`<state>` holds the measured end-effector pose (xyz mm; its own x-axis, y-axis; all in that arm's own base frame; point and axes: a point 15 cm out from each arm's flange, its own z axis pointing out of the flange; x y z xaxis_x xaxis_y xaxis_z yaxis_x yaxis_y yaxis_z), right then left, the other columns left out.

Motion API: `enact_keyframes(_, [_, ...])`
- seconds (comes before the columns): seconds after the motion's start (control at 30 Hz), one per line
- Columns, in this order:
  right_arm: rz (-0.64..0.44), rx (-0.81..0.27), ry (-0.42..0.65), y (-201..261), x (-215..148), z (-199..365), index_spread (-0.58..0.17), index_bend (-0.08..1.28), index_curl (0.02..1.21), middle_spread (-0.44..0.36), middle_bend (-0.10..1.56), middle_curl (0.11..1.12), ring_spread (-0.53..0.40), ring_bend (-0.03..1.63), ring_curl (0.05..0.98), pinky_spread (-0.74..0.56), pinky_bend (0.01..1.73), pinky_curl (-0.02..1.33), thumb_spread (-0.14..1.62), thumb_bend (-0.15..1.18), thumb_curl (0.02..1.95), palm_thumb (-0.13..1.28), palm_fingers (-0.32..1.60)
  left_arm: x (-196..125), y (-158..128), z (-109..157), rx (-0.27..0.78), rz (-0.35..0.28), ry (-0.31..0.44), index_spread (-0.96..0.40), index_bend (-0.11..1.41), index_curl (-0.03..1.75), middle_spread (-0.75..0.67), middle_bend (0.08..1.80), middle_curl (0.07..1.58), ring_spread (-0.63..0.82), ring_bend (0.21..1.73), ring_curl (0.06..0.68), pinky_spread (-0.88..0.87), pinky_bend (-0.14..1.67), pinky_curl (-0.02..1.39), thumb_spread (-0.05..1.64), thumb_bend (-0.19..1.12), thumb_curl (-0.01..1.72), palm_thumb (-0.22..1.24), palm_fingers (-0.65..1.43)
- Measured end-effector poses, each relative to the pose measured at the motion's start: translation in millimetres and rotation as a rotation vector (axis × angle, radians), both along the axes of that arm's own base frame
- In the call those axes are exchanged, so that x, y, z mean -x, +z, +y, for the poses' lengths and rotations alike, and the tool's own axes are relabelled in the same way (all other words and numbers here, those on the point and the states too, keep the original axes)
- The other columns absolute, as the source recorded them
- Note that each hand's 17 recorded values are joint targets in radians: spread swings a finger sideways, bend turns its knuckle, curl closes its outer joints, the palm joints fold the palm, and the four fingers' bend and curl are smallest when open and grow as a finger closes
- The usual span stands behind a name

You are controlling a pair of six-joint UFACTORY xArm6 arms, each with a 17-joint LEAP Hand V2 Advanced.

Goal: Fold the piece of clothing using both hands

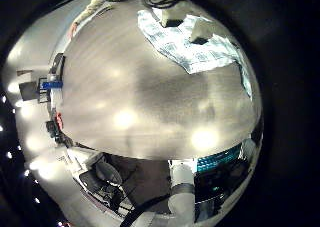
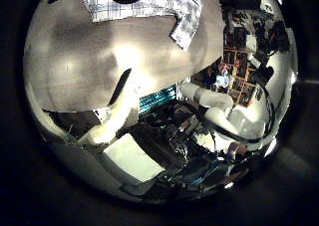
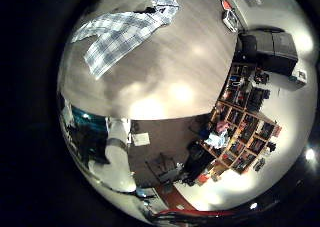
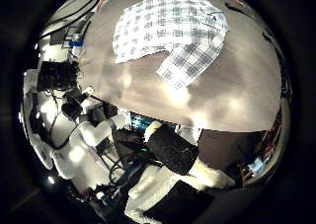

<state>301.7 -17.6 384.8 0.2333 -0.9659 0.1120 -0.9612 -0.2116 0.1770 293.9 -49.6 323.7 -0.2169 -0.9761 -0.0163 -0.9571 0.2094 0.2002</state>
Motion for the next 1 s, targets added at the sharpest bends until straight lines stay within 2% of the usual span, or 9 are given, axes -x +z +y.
enact_keyframes(0.37, [0.015,0.003,0.003,-6,4,-1,-0.406,0.17,0.30,-0.084,0.33,0.37,-0.057,0.73,0.186,0.24,0.79,0.08,1.29,-0.01,0.27,0.36,0.29,7,-17,5,-0.013,0.029,-0.011,-0.08,0.19,0.44,0.12,0.18,0.32,0.25,0.66,0.179,0.26,0.32,0.38,1.17,-0.02,0.34,0.42,0.25])
enact_keyframes(0.57, [0.033,-0.004,-0.053,-14,3,-17,-0.406,0.17,0.30,-0.090,0.34,0.37,-0.073,0.74,0.188,0.22,0.79,0.07,1.29,-0.01,0.27,0.37,0.30,-20,-57,19,-0.034,-0.008,-0.037,-0.05,0.17,0.42,0.16,0.17,0.31,0.28,0.67,0.188,0.28,0.35,0.39,1.14,-0.04,0.33,0.36,0.16])
enact_keyframes(0.8, [0.091,-0.009,-0.101,-32,5,-30,-0.406,0.17,0.30,-0.100,0.34,0.37,-0.084,0.74,0.189,0.21,0.80,0.06,1.30,-0.01,0.26,0.37,0.30,-67,-112,22,-0.030,-0.072,-0.069,-0.02,0.16,0.38,0.20,0.18,0.31,0.35,0.68,0.193,0.31,0.40,0.40,1.05,-0.04,0.31,0.29,0.09])
enact_keyframes(1.0, [0.109,-0.008,-0.105,-38,3,-30,-0.406,0.17,0.30,-0.102,0.34,0.37,-0.087,0.74,0.190,0.21,0.80,0.06,1.30,-0.01,0.26,0.38,0.29,-96,-143,11,-0.026,-0.059,-0.089,-0.01,0.16,0.35,0.20,0.19,0.31,0.37,0.70,0.200,0.32,0.42,0.39,1.02,-0.03,0.30,0.27,0.08])
